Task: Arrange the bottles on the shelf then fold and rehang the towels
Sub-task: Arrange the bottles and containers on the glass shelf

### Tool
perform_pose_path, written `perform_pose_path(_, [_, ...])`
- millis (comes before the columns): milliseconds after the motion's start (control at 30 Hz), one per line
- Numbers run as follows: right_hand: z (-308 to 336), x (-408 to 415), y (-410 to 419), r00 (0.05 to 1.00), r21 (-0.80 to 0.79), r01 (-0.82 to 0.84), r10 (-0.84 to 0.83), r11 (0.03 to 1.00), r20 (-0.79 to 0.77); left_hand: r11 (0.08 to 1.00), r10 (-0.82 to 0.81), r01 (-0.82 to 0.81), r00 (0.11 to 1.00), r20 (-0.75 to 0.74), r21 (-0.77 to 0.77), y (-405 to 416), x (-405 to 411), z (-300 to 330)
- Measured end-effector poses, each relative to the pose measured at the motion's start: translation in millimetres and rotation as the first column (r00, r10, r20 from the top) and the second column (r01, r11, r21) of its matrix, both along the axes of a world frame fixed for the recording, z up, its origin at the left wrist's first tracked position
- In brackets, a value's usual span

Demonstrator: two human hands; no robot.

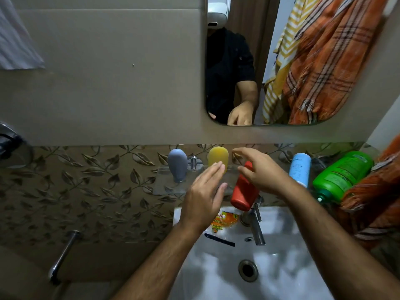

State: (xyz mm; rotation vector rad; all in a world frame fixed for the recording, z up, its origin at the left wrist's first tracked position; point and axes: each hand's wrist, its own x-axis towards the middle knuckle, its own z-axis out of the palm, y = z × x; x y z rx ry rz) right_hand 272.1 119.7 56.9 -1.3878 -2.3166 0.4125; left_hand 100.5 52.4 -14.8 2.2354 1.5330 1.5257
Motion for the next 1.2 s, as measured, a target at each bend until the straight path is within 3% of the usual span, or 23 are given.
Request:
perform_pose_path(233, [-14,34,-13,0.906,0.127,-0.037,-0.02,0.991,0.422,0.975,-0.108,0.052,0.96,-0.259,-0.215,4,-5,-4])
perform_pose_path(367, [-23,34,-23,0.869,0.152,-0.042,-0.039,0.987,0.494,0.949,-0.17,0.055,0.918,-0.358,-0.31,12,4,-3])
perform_pose_path(500, [-31,34,-23,0.894,0.166,-0.063,-0.018,0.984,0.449,0.956,-0.179,0.089,0.931,-0.317,-0.278,16,14,-3])
perform_pose_path(700, [-17,51,-26,0.966,0.003,-0.096,0.092,0.995,0.241,0.966,-0.163,0.129,0.976,-0.143,-0.222,10,20,-2])
perform_pose_path(900, [-1,77,-13,0.988,-0.037,-0.15,0.148,0.988,-0.055,0.99,-0.082,0.092,0.992,0.092,-0.108,18,41,25])
perform_pose_path(1033, [7,79,-1,0.958,-0.077,-0.109,0.084,0.991,-0.275,0.986,-0.089,0.116,0.973,0.214,-0.119,30,64,46])
perform_pose_path(1200, [11,78,17,0.84,-0.172,-0.032,-0.067,0.985,-0.538,0.939,-0.19,0.222,0.971,0.143,-0.261,48,81,52])
